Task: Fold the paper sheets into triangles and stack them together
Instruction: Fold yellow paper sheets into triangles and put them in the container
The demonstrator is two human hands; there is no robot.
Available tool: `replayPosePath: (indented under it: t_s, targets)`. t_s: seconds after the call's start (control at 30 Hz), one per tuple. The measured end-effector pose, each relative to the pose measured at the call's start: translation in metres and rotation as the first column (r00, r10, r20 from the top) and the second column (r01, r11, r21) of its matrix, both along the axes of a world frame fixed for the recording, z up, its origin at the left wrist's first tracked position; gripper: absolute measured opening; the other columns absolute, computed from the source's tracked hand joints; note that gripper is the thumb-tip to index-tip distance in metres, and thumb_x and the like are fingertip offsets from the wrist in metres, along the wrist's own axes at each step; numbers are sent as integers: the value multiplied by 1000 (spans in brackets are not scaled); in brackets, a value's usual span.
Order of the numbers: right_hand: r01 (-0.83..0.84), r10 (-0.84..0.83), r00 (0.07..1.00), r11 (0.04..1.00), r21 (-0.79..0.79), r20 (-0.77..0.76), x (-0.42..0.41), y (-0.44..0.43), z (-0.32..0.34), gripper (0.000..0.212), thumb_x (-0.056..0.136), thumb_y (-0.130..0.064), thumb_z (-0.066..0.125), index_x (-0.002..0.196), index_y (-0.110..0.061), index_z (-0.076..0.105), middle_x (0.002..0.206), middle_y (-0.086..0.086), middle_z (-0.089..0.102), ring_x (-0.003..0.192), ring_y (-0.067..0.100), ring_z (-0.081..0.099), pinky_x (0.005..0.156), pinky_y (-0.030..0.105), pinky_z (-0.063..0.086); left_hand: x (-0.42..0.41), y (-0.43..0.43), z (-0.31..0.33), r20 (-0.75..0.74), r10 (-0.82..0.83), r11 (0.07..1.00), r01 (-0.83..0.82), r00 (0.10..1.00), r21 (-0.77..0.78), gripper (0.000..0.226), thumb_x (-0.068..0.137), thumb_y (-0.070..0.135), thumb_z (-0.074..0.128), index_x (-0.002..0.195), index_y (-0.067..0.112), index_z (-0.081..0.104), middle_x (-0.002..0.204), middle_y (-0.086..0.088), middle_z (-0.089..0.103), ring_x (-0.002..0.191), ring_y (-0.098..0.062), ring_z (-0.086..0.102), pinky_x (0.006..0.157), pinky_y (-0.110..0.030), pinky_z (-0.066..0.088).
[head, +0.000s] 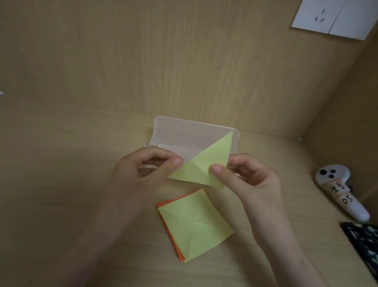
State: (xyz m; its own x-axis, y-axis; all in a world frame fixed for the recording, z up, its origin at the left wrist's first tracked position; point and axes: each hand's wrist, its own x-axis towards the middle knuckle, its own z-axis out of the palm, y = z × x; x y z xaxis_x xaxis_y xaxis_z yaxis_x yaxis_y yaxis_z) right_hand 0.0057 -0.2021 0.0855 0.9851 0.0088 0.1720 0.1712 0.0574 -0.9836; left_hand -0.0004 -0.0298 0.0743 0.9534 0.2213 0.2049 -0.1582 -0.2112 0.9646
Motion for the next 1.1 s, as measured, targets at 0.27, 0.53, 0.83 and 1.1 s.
replayPosePath:
  t_s: [0.27,0.53,0.83,1.1]
  targets:
    - [84,80,910,925,-370,407,-7,1,-11,13,75,-18,76,76,-27,67,81,-12,66,87,8,61,80,15,40,-6,-4,8,-183,-164,942,100,969,-319,19,83,23,62,79,7,71,70,-11,74,65,-20,72,56,-24,58]
    - [66,63,946,923,-380,317,-2,2,-11,5,73,-33,74,73,-30,70,88,-15,64,98,9,57,87,16,38,-11,-5,11,-198,-210,911,118,957,-395,7,79,6,66,78,9,72,72,-11,74,65,-21,72,55,-20,57]
    - [-101,99,995,992,-74,-26,5,7,-9,4,77,-6,72,76,-7,69,72,9,68,63,19,60,66,36,54,-13,-6,7,-167,-217,924,147,962,-354,10,84,7,62,86,5,72,77,-12,75,72,-24,73,65,-28,60]
    - [-147,146,989,984,-100,-19,5,8,-10,8,77,-2,71,71,-7,68,67,7,64,55,16,55,52,23,50,-6,-2,12,-70,-110,948,83,991,-307,17,71,16,71,89,17,73,80,0,76,76,-13,72,61,-20,57]
